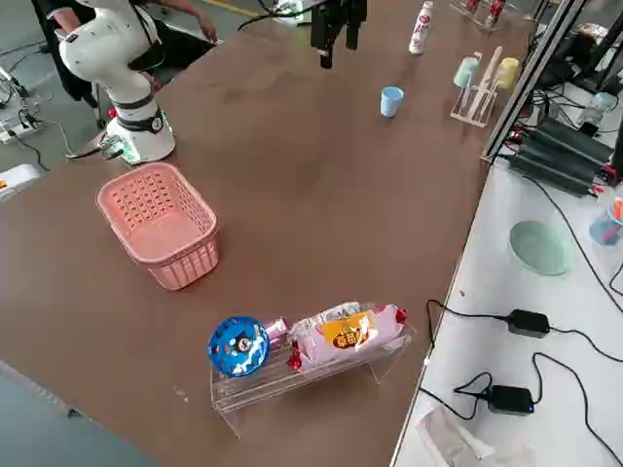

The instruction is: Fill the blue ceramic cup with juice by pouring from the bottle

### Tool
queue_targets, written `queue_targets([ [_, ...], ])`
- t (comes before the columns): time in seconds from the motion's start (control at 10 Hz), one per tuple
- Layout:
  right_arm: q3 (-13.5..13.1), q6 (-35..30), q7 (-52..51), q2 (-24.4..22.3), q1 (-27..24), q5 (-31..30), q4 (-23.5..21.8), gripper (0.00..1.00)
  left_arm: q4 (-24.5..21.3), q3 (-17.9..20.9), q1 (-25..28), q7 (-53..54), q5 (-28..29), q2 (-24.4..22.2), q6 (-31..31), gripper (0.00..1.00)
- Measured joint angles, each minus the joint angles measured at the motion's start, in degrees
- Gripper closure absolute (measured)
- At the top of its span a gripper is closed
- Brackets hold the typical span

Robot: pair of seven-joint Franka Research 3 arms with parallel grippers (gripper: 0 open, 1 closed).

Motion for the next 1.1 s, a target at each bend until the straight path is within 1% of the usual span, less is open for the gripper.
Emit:
queue_targets([
  [0.2, 0.0, 0.0, 0.0, 0.0, -0.6, 0.2, -0.1, 0.0, 0.2, -0.1, -0.1, -0.2, 0.0, 0.0, 0.0, 0.0],
  [0.4, -0.2, 0.0, -0.2, 0.0, -1.4, 1.7, -0.2, 0.0, 0.3, -0.3, -0.3, -3.1, 0.0, 0.0, 0.0, 0.0],
  [0.5, -0.2, 0.1, -2.1, 0.0, -1.6, 2.5, -0.3, 0.0, 0.5, -0.2, -0.2, -3.6, 0.0, 0.0, 0.0, 0.0],
  [0.6, -0.2, 0.2, -6.6, 0.1, -1.7, 5.8, -0.5, 0.0, 1.0, 0.1, 0.2, -3.4, 0.0, 0.0, 0.0, 0.0],
  [0.8, -0.1, 1.9, -20.8, 1.7, -1.6, 13.9, -1.2, 0.0, 1.5, 0.5, 2.7, 4.9, -0.3, 0.0, 0.0, 0.0],
  [1.0, 0.3, 8.0, -38.3, 5.7, -0.6, 20.7, -2.9, 0.0, 1.5, 0.7, 8.0, 15.7, -3.4, 0.8, 0.0, 0.0],
  [1.1, 0.4, 11.7, -46.4, 8.1, 0.5, 24.1, -3.9, 0.0, 1.5, 0.8, 10.8, 22.3, -6.2, 1.3, 0.0, 0.0],
])
